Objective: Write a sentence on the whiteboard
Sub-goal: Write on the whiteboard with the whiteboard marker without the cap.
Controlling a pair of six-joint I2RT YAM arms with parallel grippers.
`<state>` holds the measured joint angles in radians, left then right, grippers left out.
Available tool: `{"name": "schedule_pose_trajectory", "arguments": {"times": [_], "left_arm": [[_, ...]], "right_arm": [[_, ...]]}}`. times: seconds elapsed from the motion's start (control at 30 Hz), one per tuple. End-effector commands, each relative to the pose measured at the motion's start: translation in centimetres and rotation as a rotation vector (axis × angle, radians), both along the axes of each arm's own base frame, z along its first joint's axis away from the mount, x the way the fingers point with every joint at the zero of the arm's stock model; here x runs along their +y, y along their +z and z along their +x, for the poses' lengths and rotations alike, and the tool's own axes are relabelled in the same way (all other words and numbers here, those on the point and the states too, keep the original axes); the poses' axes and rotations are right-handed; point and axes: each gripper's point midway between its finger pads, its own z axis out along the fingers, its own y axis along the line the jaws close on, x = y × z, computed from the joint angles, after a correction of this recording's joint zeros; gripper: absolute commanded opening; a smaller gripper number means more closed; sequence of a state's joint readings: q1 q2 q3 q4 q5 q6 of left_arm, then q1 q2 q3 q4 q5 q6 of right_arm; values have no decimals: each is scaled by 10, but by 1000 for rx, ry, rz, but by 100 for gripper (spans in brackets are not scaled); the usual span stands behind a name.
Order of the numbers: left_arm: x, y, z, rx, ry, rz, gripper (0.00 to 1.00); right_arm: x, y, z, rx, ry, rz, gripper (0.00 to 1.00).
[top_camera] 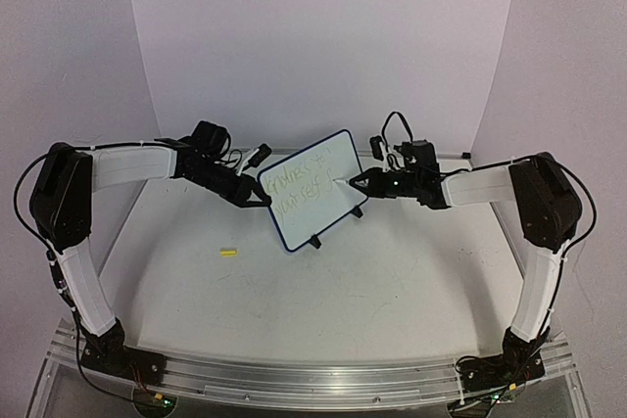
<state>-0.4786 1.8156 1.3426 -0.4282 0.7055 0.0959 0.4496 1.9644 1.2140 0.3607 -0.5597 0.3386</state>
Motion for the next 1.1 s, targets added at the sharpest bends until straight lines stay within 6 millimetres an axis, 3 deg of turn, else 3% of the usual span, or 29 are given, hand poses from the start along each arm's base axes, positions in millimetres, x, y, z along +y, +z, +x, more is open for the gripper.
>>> {"name": "schedule_pose_trajectory", "arguments": {"times": [0.0,0.2,0.67,1.07], "left_arm": [[-2,6,8,-40,-2,10,0],[-2,5,8,-40,-2,10,0],[-2,7,6,-36,-4,7,0],[-3,7,6,-38,-4,7,0]], "right_arm": [[-5,12,12,-45,-63,-8,0],[-2,12,7,-37,-37,4,0],[-16,61,-24,-100,7,45,0],[-17,41,-11,-67,-10,5,0]]}}
